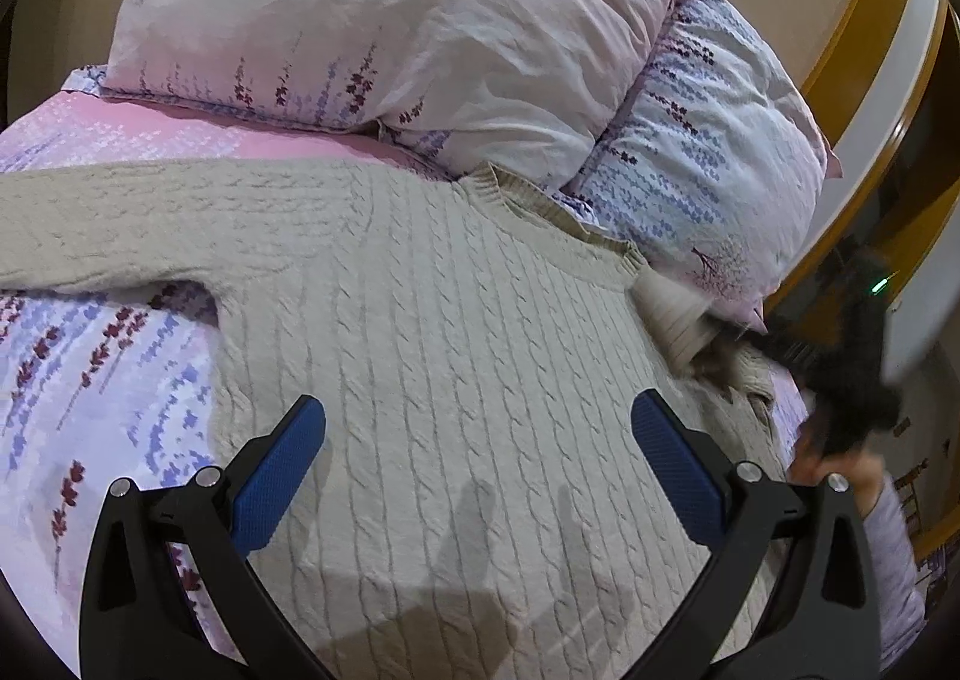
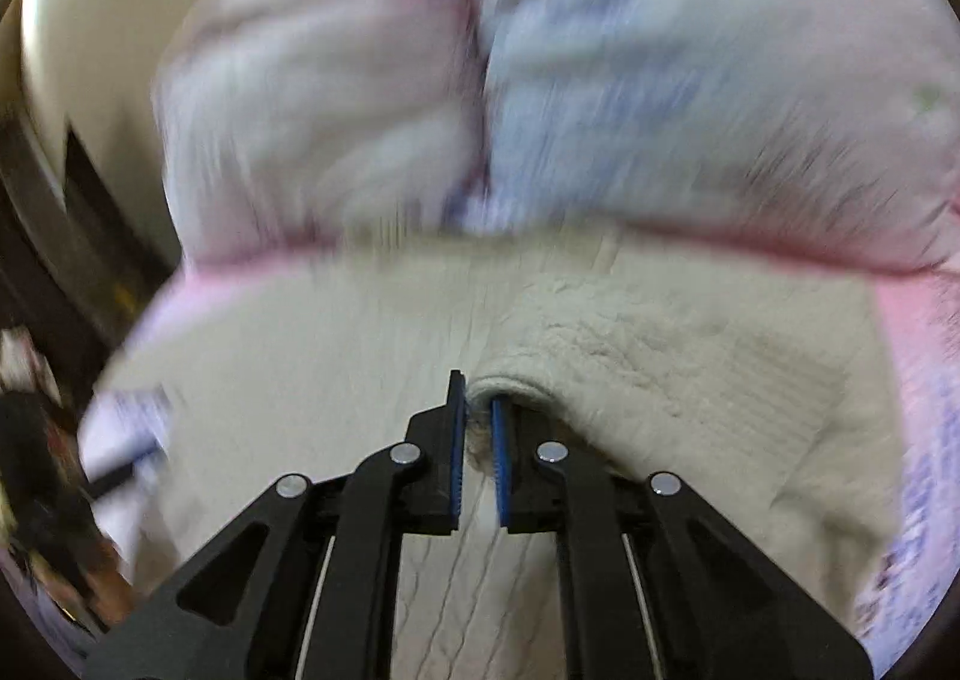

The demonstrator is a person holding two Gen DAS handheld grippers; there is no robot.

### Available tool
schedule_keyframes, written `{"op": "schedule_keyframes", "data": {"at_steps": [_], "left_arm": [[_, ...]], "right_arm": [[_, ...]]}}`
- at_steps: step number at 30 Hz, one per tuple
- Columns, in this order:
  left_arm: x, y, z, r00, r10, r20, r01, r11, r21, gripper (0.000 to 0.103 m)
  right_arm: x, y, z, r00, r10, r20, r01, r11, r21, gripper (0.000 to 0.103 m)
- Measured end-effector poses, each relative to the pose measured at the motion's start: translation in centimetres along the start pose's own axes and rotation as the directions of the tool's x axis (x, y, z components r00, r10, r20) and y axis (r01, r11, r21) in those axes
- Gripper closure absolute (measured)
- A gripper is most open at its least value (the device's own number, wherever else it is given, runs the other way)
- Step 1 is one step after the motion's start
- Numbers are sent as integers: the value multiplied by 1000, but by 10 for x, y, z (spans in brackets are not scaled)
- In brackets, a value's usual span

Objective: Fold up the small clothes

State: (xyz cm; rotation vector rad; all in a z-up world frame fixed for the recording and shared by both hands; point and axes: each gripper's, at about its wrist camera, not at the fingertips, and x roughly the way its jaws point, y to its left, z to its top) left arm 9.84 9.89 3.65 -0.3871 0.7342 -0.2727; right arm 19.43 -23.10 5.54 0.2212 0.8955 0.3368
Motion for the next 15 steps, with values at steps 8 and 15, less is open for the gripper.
{"op": "schedule_keyframes", "data": {"at_steps": [8,15], "left_arm": [[-3,5,6,1000,16,11,-16,1000,2,1],[-3,11,8,1000,17,5,-17,1000,-17,1]], "right_arm": [[0,-44,-3,993,115,33,-119,941,318,47],[-16,-109,-23,986,82,144,-155,760,631,60]]}}
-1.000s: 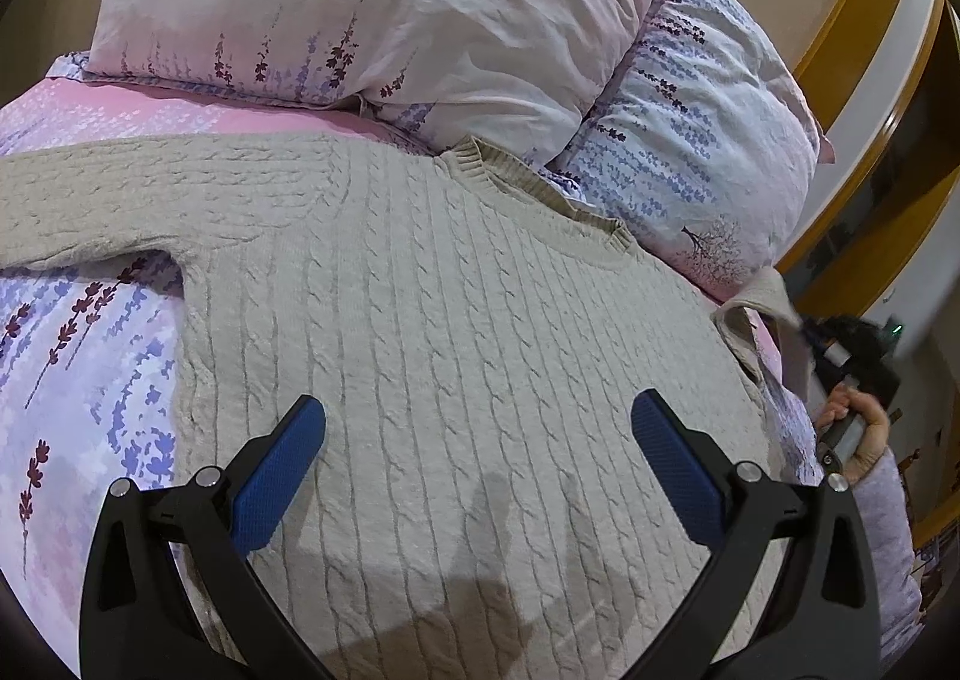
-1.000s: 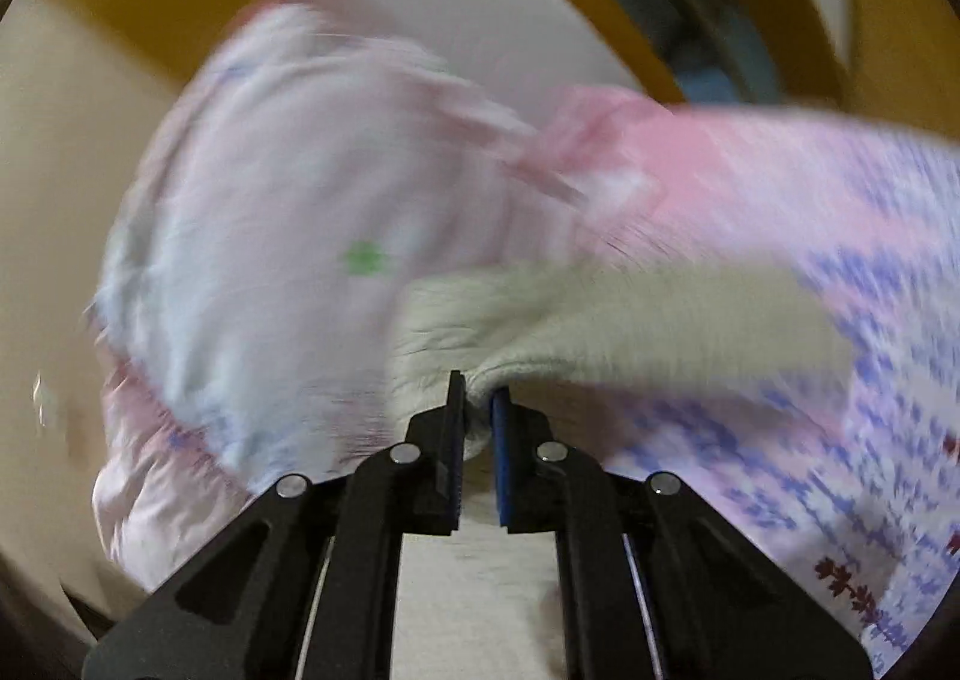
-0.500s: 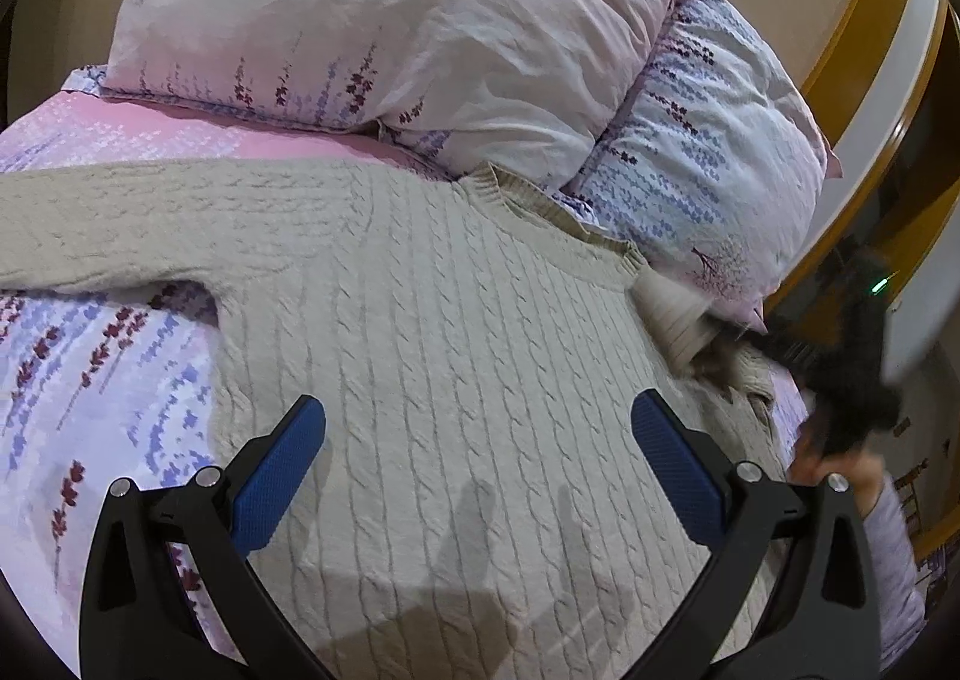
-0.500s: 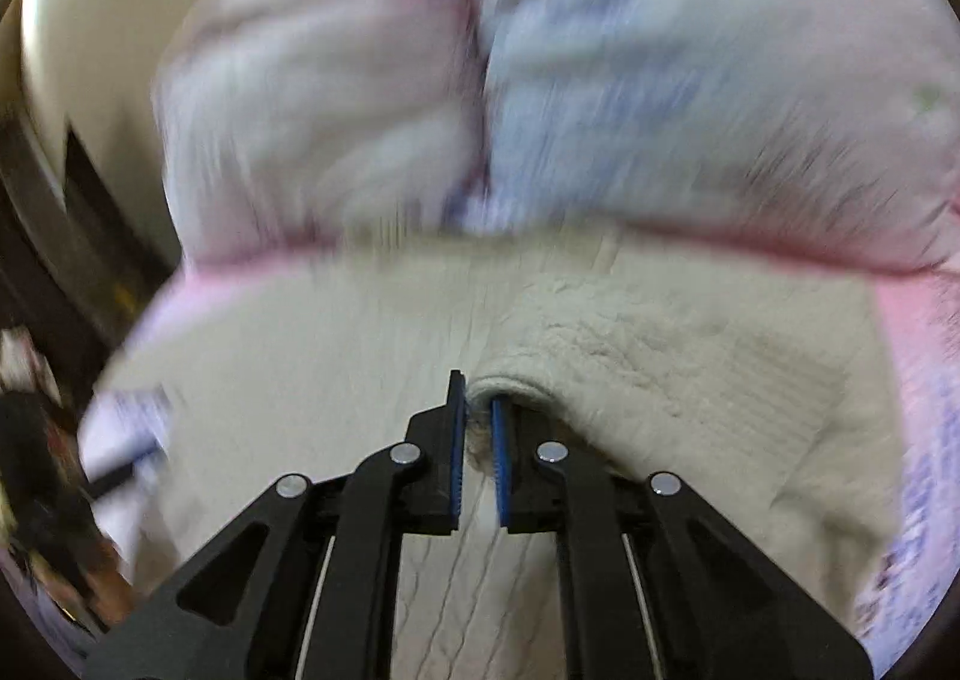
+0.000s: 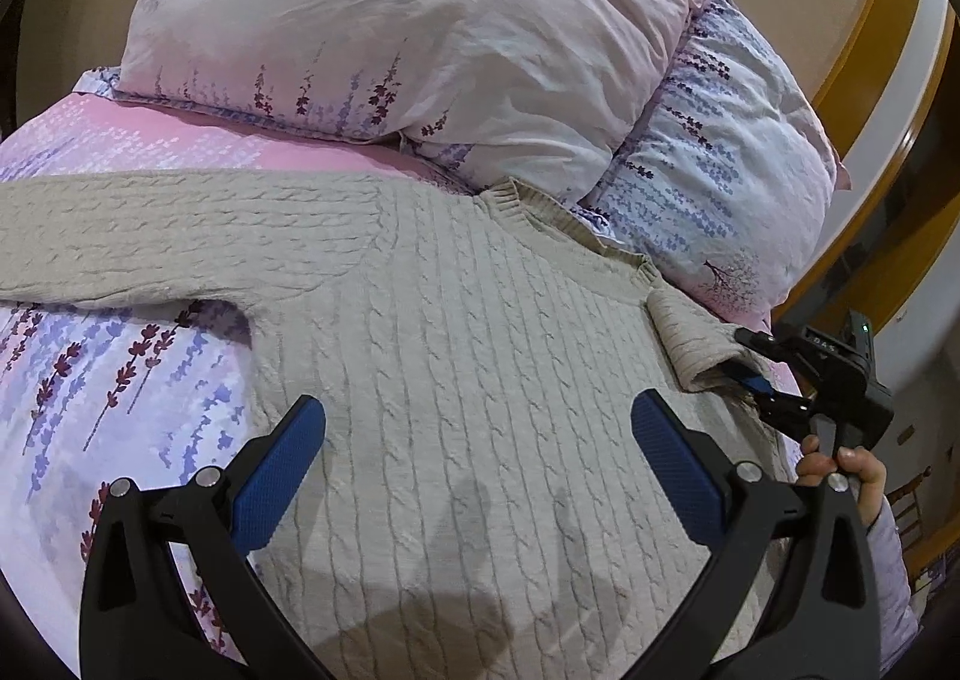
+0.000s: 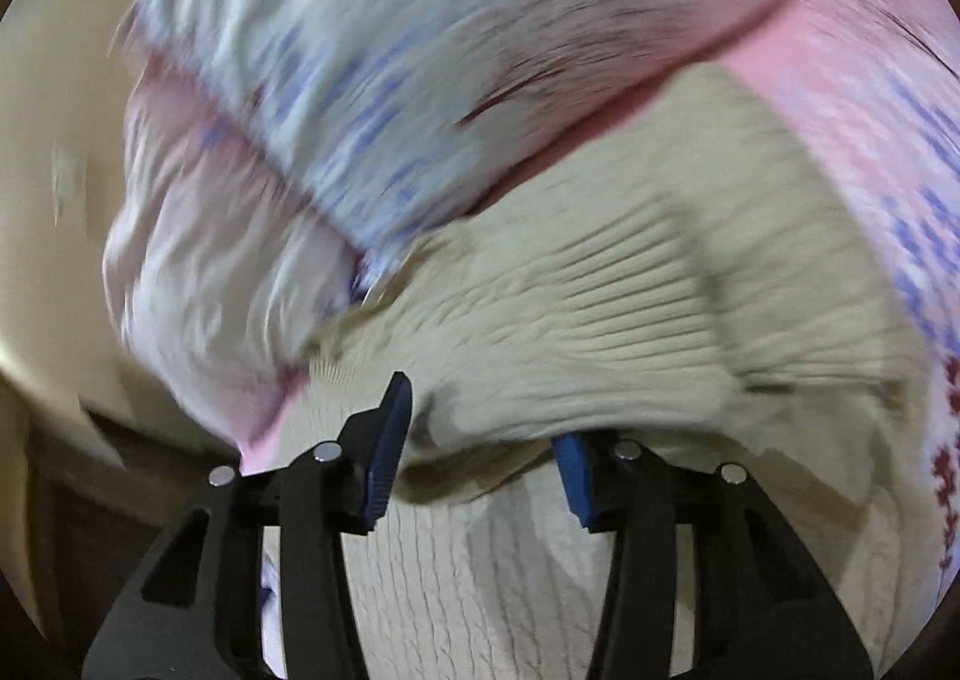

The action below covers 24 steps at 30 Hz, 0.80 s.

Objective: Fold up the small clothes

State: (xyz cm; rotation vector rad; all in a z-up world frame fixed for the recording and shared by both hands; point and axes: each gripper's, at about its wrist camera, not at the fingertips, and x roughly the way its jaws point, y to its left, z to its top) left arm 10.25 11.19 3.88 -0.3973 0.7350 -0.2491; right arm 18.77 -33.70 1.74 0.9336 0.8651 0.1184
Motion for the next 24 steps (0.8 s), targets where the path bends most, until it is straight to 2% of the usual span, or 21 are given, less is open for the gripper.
{"op": "schedule_keyframes", "data": {"at_steps": [2,3,5,6,8,11,14,18,21,24], "left_arm": [[0,2,1,1000,3,1,-3,1000,-5,1],[-1,3,2,1000,4,2,-4,1000,-5,1],[-1,5,5,1000,9,1,-9,1000,-1,1],[-1,5,6,1000,12,-1,-12,1000,2,1],[-1,7,10,1000,12,-7,-12,1000,13,1],[-1,13,19,1000,-6,2,6,1000,-5,1],[3,20,30,999,-31,5,32,999,-44,1],[14,29,41,996,-85,-8,83,992,-99,1],[20,34,46,994,-108,-16,105,985,-135,1],[28,37,51,990,-141,-29,133,976,-174,2]], "right_arm": [[-5,-8,2,999,-19,35,17,999,48,66],[-4,-9,4,998,-44,46,42,998,45,77],[-5,-3,7,992,-104,78,104,995,-1,93],[-5,11,6,985,-130,113,138,988,-73,94],[-4,35,0,979,-130,159,157,973,-170,94],[0,85,-12,983,-48,179,109,931,-348,95],[24,131,-36,995,18,103,37,861,-508,95],[69,156,-70,1000,-2,-21,-11,798,-603,95],[100,160,-89,995,-36,-93,-30,787,-616,95],[125,157,-102,986,-85,-144,-21,793,-609,95]]}}
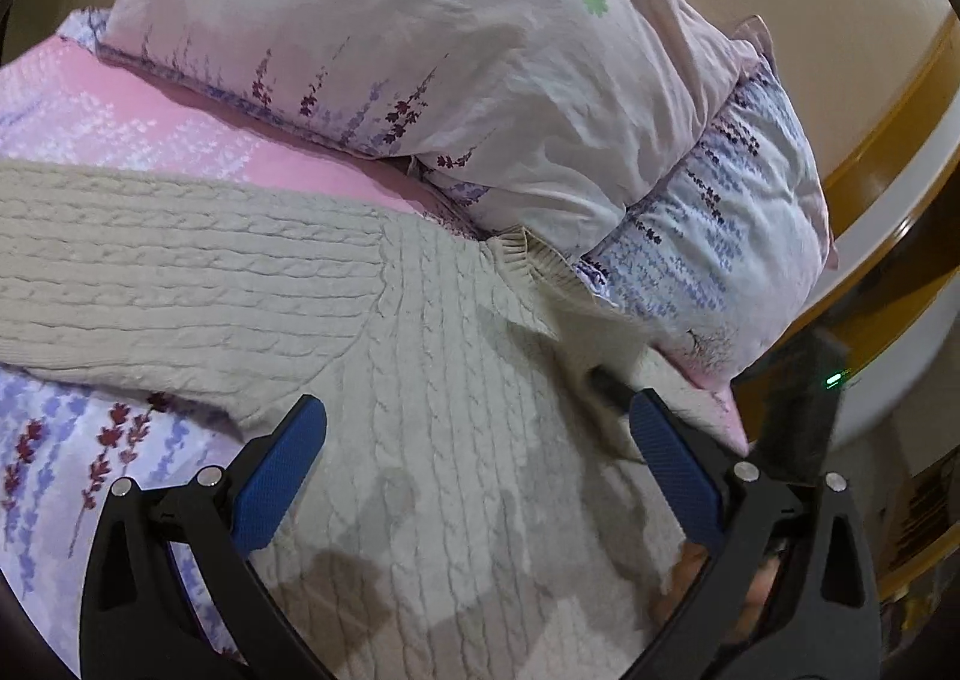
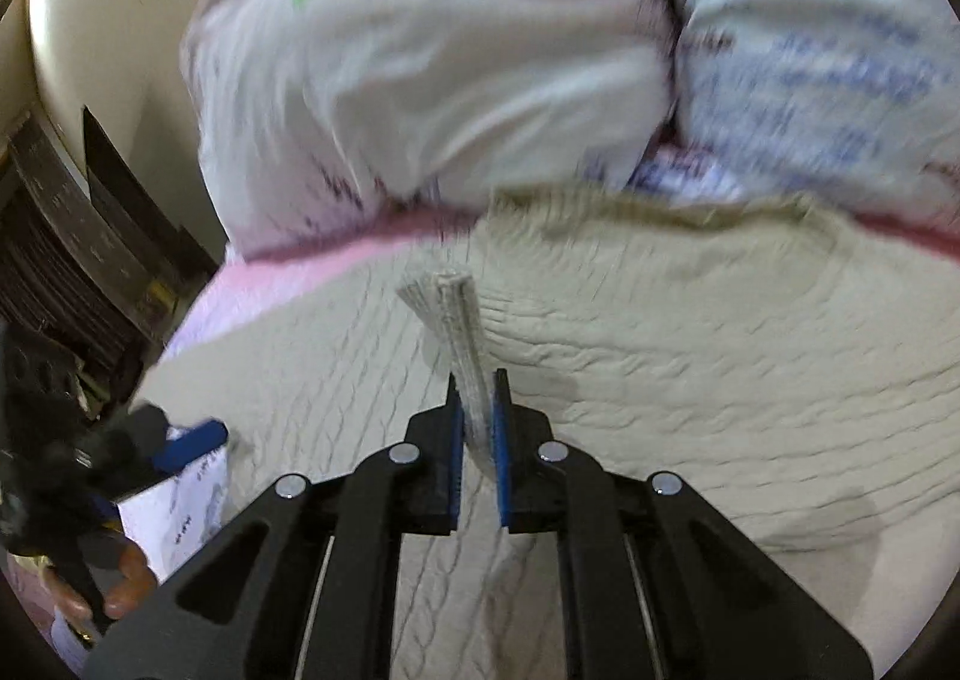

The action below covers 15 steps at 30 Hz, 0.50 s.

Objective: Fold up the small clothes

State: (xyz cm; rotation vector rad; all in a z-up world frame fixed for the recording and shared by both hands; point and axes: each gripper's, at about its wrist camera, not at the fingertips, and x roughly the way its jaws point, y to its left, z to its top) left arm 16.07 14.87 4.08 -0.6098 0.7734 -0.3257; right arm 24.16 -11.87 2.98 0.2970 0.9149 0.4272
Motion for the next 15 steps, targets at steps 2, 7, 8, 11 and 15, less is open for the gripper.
{"op": "schedule_keyframes", "data": {"at_steps": [2,7,8,11,15], "left_arm": [[6,3,3,1000,-20,-18,20,999,-27,6],[28,8,10,991,-114,-65,105,985,-137,19],[34,8,11,989,-128,-75,114,980,-161,19],[51,4,12,983,-137,-119,113,976,-187,21],[70,-1,8,975,-138,-173,103,975,-198,28]], "right_arm": [[8,2,-3,1000,-4,-19,4,1000,11,95],[16,9,-1,1000,0,-12,0,1000,22,95],[14,11,-2,1000,0,-10,1,1000,9,93],[14,29,-9,998,-22,-63,14,992,-125,60],[-29,-8,-18,999,-31,-9,31,999,-37,34]]}}
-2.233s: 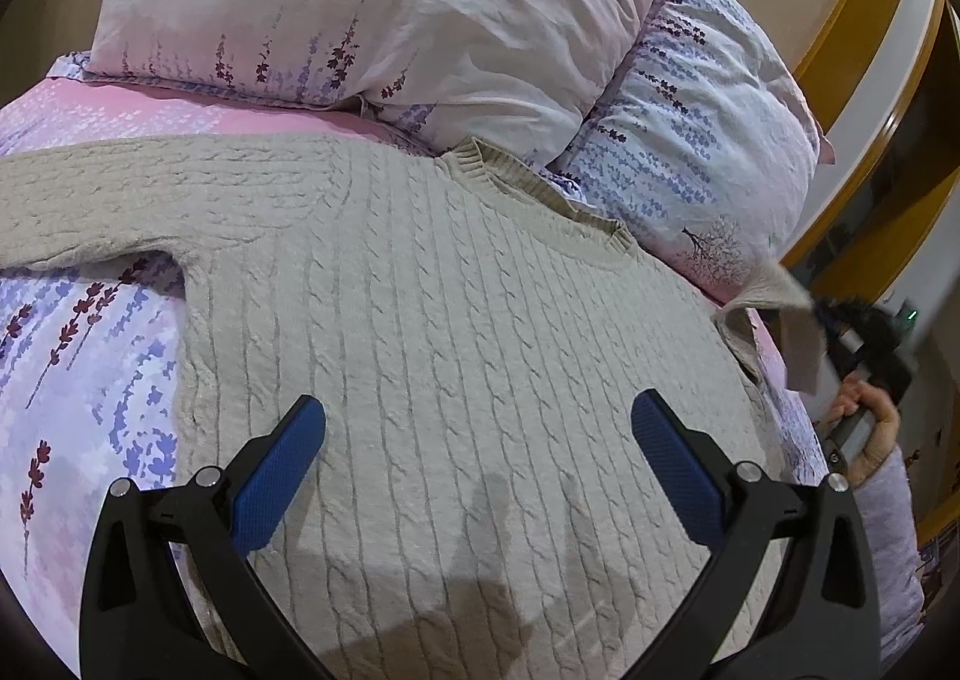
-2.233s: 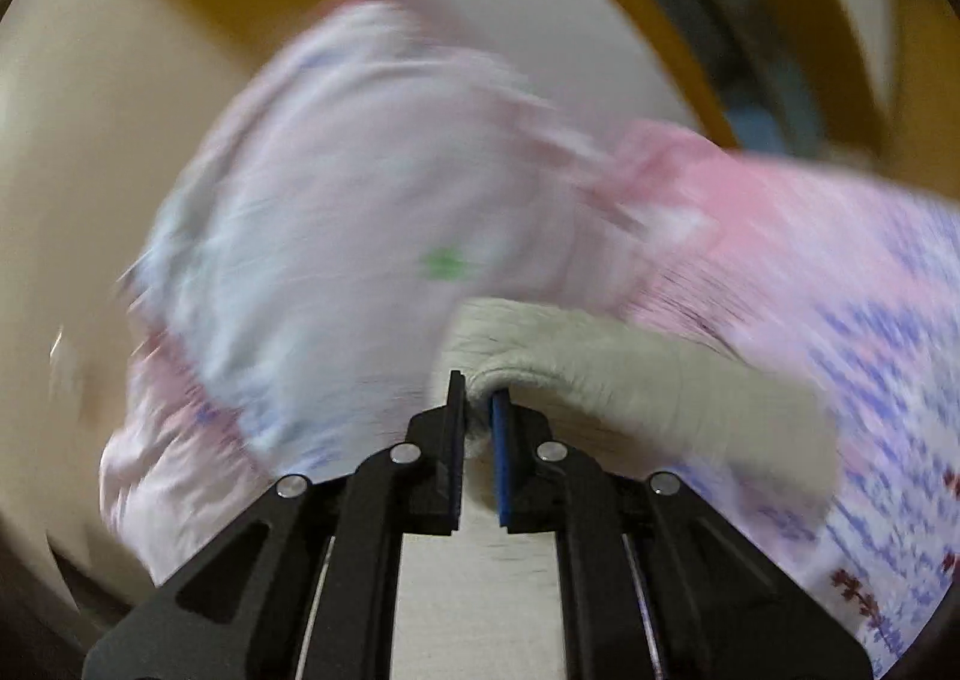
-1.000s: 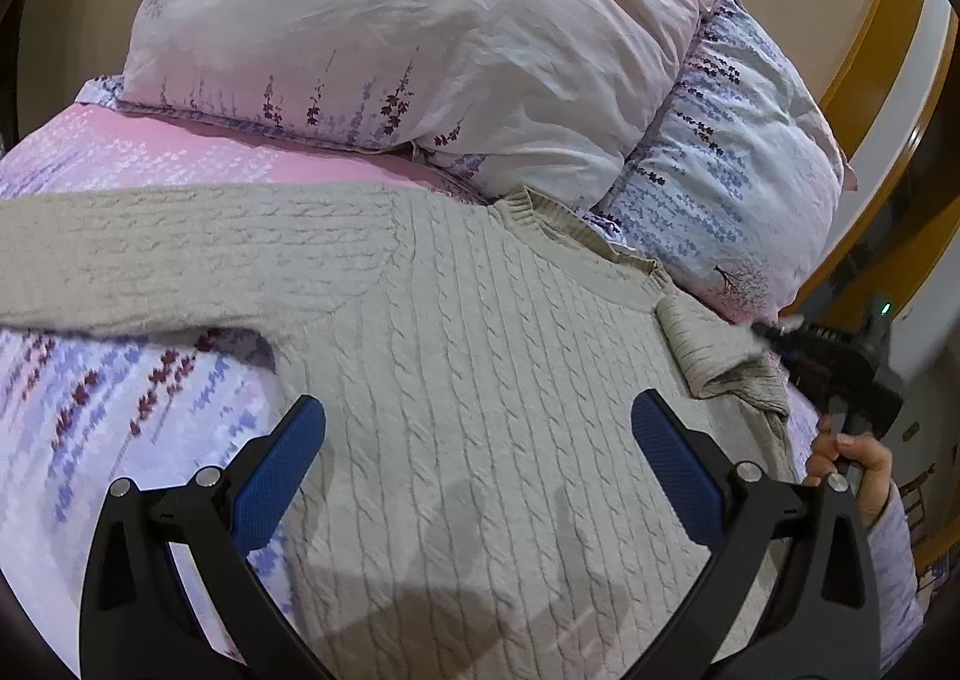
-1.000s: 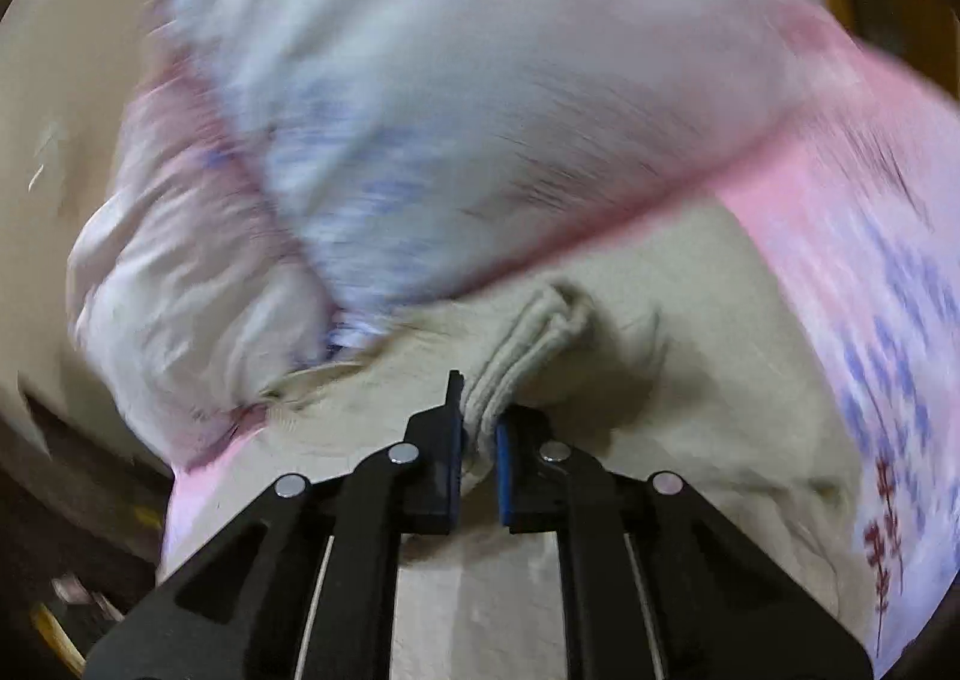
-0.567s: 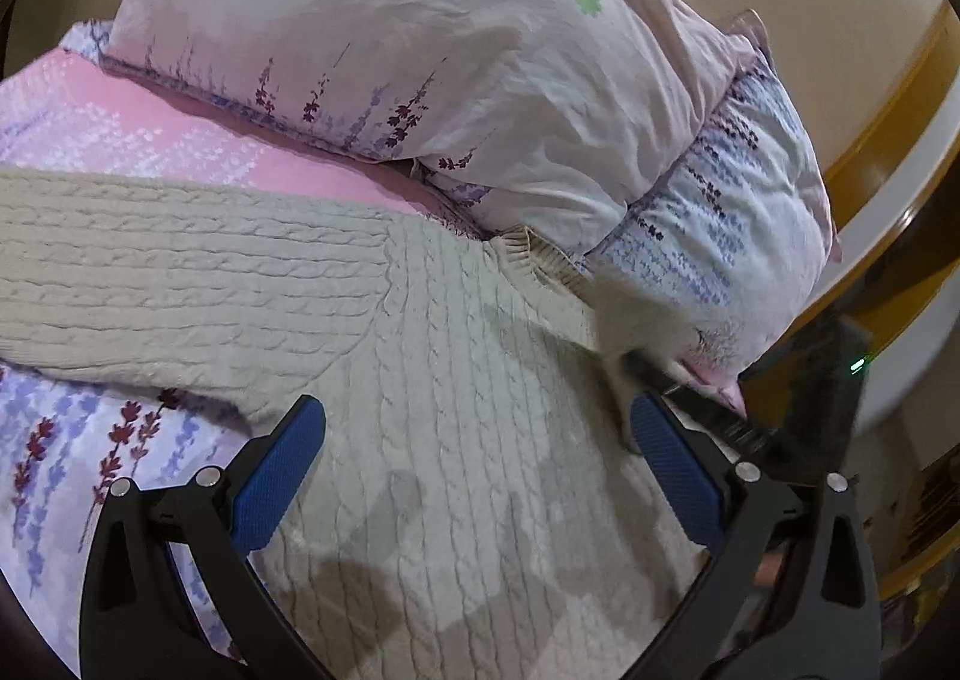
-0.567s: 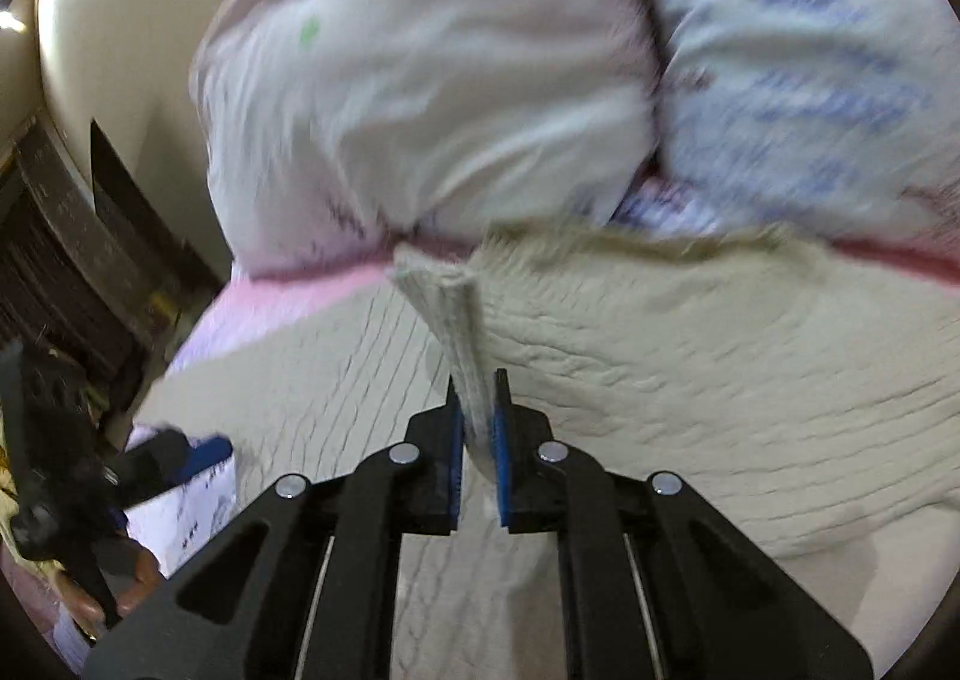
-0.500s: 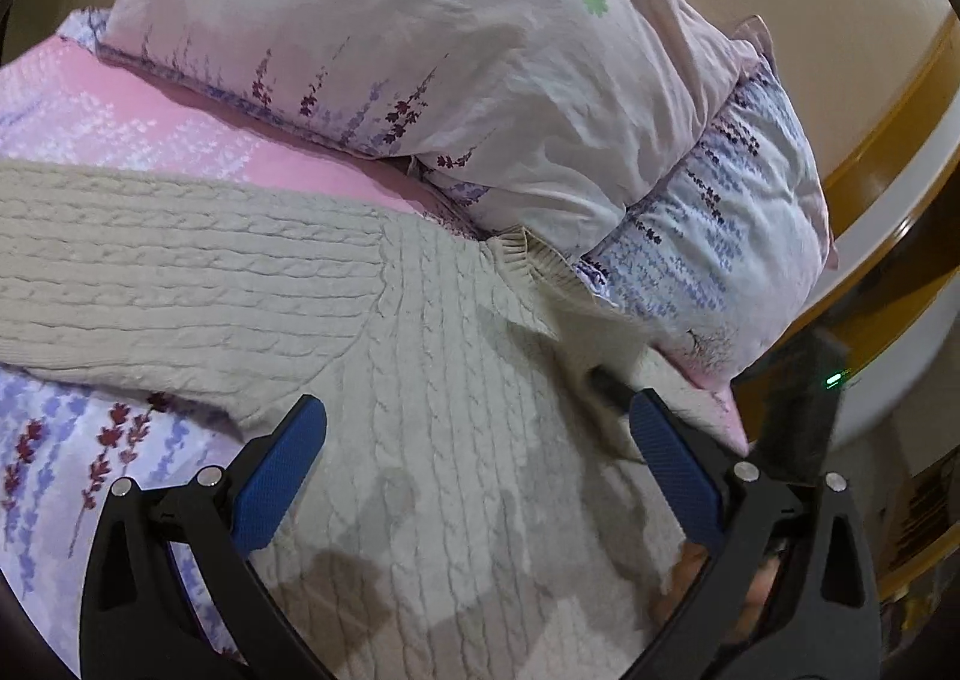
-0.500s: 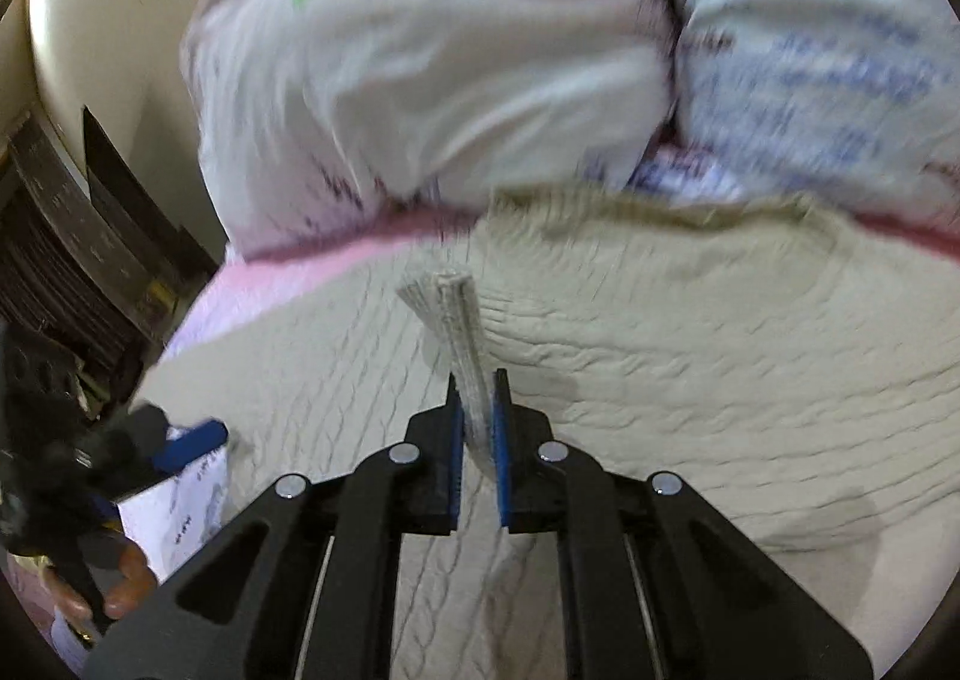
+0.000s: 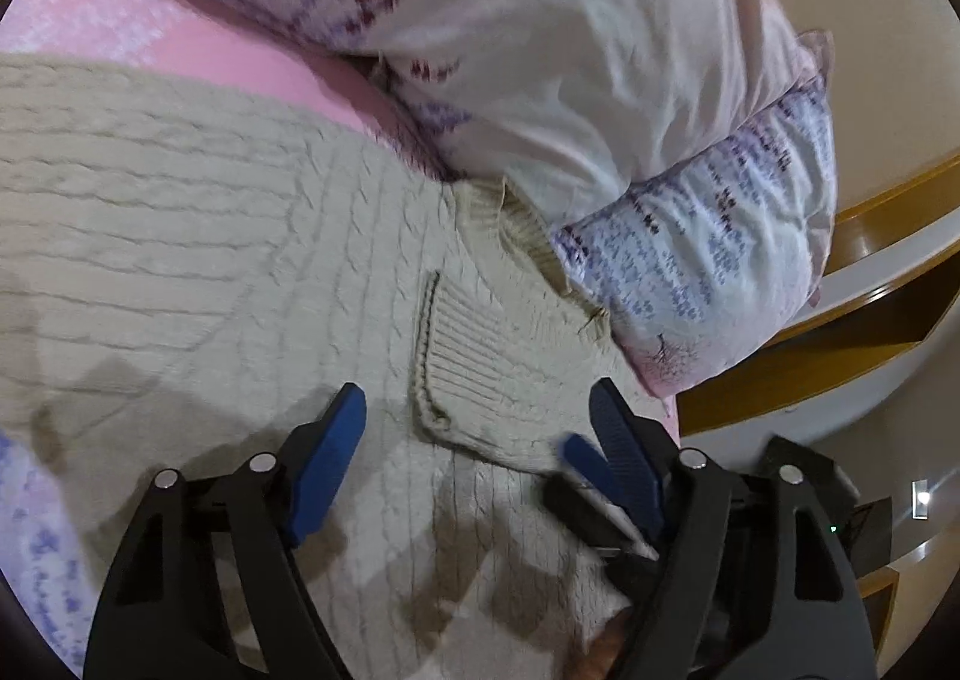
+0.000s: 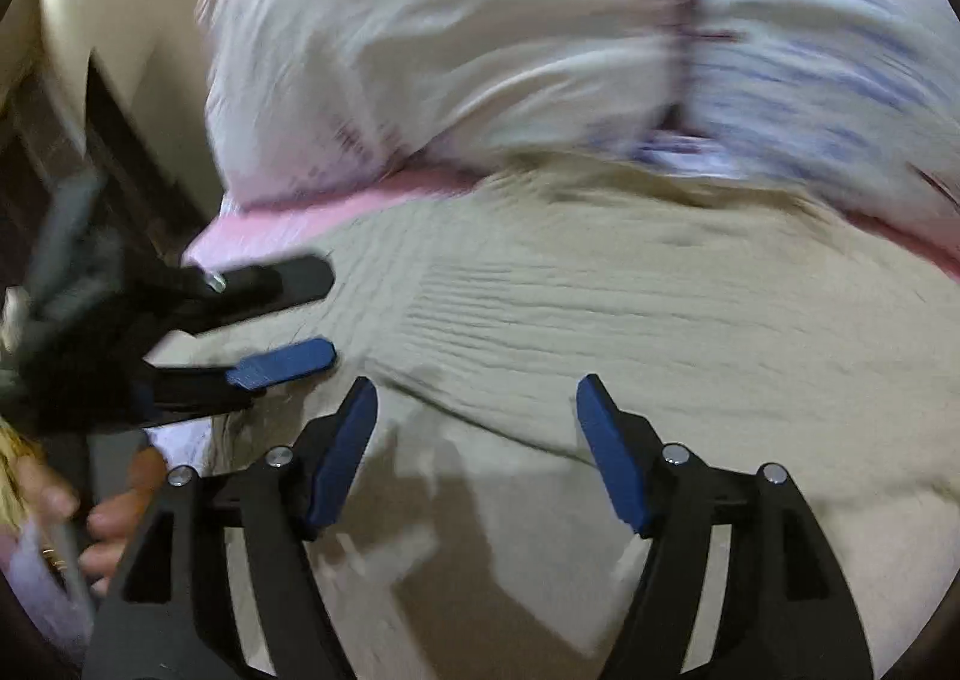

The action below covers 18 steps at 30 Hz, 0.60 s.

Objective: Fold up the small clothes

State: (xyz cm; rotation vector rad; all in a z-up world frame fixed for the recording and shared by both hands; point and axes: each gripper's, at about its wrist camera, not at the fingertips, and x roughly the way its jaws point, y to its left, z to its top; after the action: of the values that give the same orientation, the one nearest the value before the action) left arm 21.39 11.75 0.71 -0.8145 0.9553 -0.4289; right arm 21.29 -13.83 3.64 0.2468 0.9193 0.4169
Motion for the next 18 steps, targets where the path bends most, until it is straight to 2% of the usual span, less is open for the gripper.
{"op": "schedule_keyframes", "data": {"at_steps": [2,4,6,8,9,10,12,14,16,18], "left_arm": [[11,-1,1,999,18,-27,-18,1000,-17,32],[18,-3,1,999,22,-47,-23,1000,-21,42],[27,-7,2,997,32,-65,-34,999,-19,44],[32,-12,3,996,52,-70,-52,999,-8,48],[34,-13,3,996,50,-74,-50,999,-8,55],[36,-13,3,995,42,-85,-43,999,-13,62],[40,-13,0,994,24,-104,-27,999,-35,63],[43,-14,-3,994,45,-104,-47,999,-23,63],[45,-15,-3,994,48,-102,-51,998,-28,63],[45,-16,-2,994,52,-96,-55,998,-28,63]], "right_arm": [[-19,-31,-3,1000,28,14,-30,991,132,34],[-48,-77,-15,998,48,49,-61,950,307,37],[-78,-126,-32,993,54,101,-97,868,487,50],[-99,-167,-52,986,56,158,-145,758,636,55],[-109,-186,-64,980,45,194,-171,693,701,55],[-115,-199,-74,976,32,215,-184,648,739,55],[-123,-218,-91,972,-13,237,-186,575,797,55],[-119,-228,-101,968,-41,248,-190,524,830,55],[-115,-234,-105,967,-28,253,-207,490,847,55],[-111,-236,-112,965,-63,253,-198,457,867,60]]}}
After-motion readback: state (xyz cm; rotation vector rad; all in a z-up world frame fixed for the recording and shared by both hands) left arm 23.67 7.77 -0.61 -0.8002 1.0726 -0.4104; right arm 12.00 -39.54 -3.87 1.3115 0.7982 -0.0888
